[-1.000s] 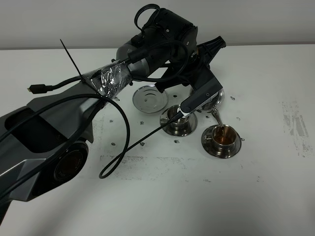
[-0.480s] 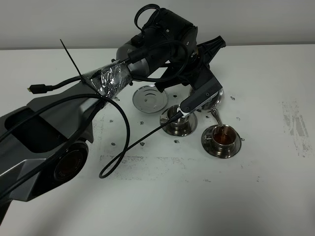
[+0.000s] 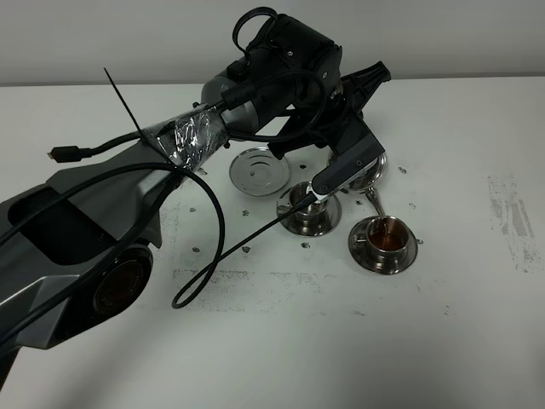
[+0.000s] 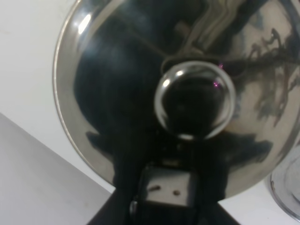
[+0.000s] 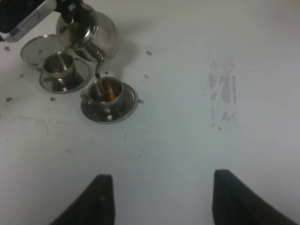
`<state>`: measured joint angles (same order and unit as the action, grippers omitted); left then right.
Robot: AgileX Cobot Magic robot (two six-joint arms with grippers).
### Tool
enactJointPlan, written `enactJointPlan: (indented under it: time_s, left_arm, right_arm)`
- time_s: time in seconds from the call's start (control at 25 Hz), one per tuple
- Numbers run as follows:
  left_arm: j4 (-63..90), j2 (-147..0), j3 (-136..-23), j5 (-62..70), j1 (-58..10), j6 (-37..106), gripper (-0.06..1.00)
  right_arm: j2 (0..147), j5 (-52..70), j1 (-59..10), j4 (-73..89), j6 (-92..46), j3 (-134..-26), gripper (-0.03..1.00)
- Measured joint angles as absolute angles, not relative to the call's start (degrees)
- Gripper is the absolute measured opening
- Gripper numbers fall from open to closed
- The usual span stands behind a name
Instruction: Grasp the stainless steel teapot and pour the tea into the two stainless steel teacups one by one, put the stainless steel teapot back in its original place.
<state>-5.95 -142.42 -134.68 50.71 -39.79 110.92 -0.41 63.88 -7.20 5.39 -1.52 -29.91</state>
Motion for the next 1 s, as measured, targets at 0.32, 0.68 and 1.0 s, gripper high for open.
enactJointPlan:
  time_s: [0.32,0.68,1.0]
  left_arm:
    - [-5.99,-142.42,-134.68,50.65,-39.79,110.99,0.19]
    - [-6.48,-142.42,-134.68,50.59,-39.79,110.99,0.19]
    - [-6.97,-142.42,-134.68,50.59,-39.79,110.99,0.19]
  right_arm:
    - [-0.41,63.88,-7.2,5.39,-1.52,-29.91,0.45]
    - [-0.41,63.88,-7.2,5.39,-1.52,-29.91,0.45]
    - [-0.41,63.88,-7.2,5.39,-1.52,-29.91,0.45]
